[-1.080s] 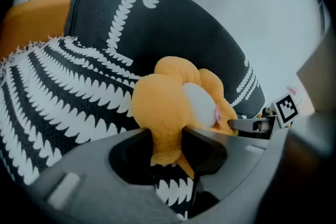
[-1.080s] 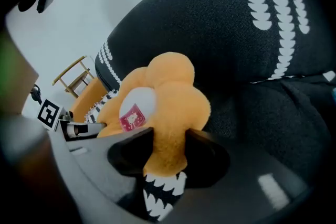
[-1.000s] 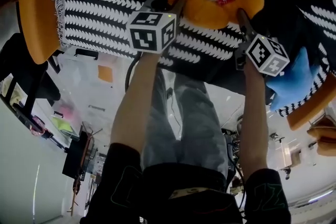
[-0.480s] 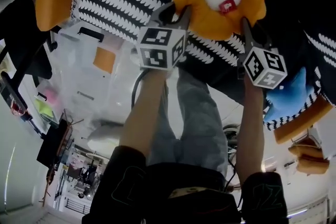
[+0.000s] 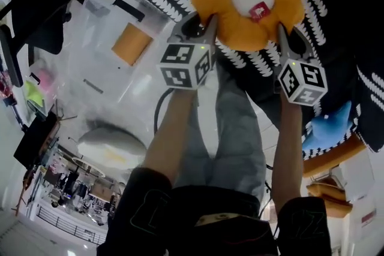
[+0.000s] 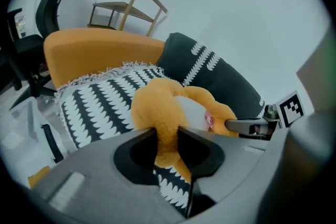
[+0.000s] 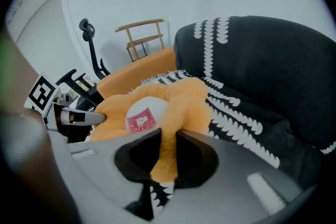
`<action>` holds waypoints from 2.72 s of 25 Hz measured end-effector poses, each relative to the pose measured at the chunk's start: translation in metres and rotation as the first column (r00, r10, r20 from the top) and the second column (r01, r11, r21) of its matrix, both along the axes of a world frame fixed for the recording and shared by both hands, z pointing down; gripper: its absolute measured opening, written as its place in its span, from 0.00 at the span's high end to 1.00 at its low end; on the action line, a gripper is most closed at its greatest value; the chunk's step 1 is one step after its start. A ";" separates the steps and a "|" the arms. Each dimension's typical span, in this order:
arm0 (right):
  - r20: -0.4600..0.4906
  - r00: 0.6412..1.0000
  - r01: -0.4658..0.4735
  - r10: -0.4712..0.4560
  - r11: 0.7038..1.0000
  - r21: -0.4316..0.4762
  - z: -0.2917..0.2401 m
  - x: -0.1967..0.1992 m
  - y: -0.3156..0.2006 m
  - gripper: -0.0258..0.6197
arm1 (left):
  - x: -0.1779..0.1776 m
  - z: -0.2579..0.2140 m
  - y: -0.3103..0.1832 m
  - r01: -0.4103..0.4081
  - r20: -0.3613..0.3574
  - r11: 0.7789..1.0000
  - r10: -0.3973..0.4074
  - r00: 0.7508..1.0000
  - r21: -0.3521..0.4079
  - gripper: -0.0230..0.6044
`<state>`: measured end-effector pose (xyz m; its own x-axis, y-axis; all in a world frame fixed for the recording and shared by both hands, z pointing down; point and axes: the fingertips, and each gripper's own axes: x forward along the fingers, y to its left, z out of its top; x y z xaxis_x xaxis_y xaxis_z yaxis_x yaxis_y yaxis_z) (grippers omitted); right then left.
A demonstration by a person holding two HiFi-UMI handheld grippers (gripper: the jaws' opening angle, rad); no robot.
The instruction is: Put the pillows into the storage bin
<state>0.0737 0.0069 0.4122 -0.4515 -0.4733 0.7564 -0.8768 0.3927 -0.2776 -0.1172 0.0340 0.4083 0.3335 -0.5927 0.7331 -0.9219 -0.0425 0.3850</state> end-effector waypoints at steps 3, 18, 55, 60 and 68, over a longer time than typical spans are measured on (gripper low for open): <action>0.004 0.998 0.058 -0.058 0.998 0.005 -0.027 -0.018 -0.014 0.87 | -0.016 -0.027 -0.002 0.065 0.001 0.998 -0.065 0.998 0.005 0.79; 0.042 0.927 0.371 -0.373 0.928 0.042 -0.021 0.022 -0.058 0.87 | 0.048 -0.016 0.020 0.411 0.005 0.911 -0.412 0.911 0.037 0.79; 0.173 0.710 0.704 -0.683 0.696 -0.141 0.017 -0.225 0.102 0.77 | -0.135 0.010 0.184 0.673 0.063 0.739 -0.671 0.739 -0.032 0.85; 0.181 0.748 0.661 -0.638 0.740 -0.124 0.012 -0.196 0.090 0.95 | -0.104 0.010 0.151 0.571 0.026 0.821 -0.571 0.821 -0.016 0.95; 0.224 0.825 0.548 -0.519 0.832 -0.088 0.002 -0.149 0.075 0.96 | -0.065 0.007 0.097 0.387 0.048 0.922 -0.385 0.922 -0.024 0.95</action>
<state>-0.0748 0.0818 0.4138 -0.7380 -0.0117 0.6747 -0.4690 0.7278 -0.5004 -0.1821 0.1308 0.4150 0.0524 -0.6447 0.7627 -0.8797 0.3317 0.3408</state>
